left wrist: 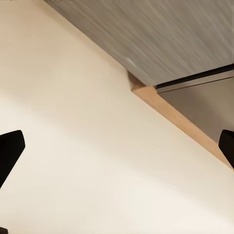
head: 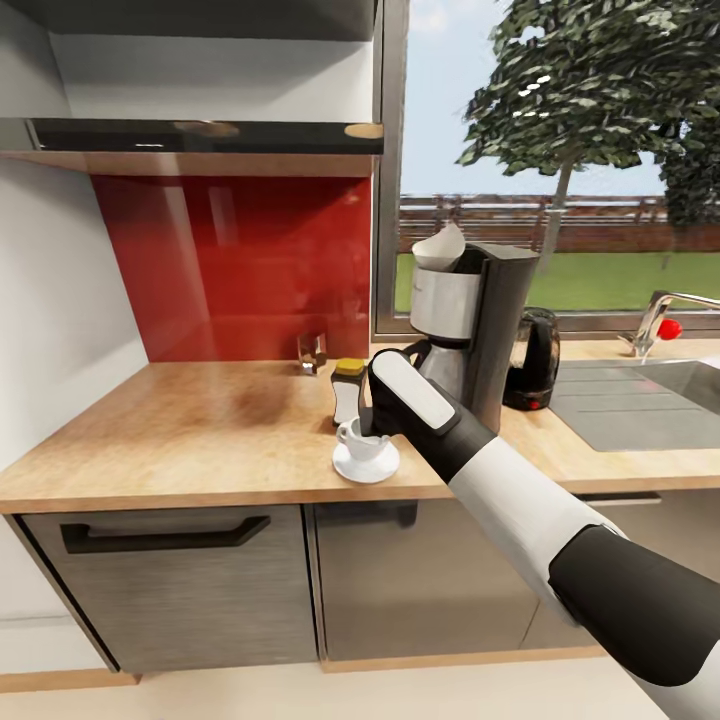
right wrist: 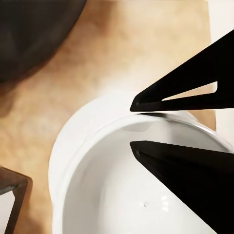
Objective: Set up a coffee station on the kitchen countertop: keep the coffee maker on the countertop, move the bottle of coffee from the kitchen shelf to the counter next to the coffee maker, place a paper coffee filter on top of the coffee maker, put the saucer next to the coffee maker with the coffee cup on the saucer, and place the electric kettle next to the coffee maker.
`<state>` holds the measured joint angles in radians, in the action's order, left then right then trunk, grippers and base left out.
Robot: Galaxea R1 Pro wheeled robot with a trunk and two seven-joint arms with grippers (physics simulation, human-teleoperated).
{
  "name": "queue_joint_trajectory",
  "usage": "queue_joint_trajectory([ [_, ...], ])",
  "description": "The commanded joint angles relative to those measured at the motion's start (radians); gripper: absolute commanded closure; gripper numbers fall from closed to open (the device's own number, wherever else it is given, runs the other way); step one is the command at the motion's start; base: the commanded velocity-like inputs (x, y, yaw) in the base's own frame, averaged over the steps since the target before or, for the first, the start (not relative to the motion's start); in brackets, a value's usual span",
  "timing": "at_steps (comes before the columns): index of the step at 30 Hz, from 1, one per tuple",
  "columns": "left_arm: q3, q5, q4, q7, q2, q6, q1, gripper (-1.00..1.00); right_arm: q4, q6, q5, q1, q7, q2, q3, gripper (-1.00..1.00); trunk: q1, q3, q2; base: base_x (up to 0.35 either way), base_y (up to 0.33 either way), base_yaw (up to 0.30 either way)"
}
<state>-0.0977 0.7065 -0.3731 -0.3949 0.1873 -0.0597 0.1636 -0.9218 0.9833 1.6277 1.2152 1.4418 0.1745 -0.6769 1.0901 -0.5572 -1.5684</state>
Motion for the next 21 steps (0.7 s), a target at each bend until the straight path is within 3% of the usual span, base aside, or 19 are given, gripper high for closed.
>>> queue_joint_trajectory([
  [1, -0.003, 0.008, 0.0, -0.006, 0.0, -0.006, 0.001, -1.0, 0.0, 0.009, 0.009, 0.001, 0.01, 0.0, -0.001, 1.0, 0.0, -0.001, -0.001, 0.035, 0.0, 0.0],
  [21, -0.002, 0.008, 0.0, -0.006, 0.0, -0.006, 0.001, -1.0, 0.001, 0.009, 0.006, 0.001, 0.013, 0.0, -0.003, 1.0, 0.012, -0.01, -0.022, 0.004, 0.0, 0.0],
])
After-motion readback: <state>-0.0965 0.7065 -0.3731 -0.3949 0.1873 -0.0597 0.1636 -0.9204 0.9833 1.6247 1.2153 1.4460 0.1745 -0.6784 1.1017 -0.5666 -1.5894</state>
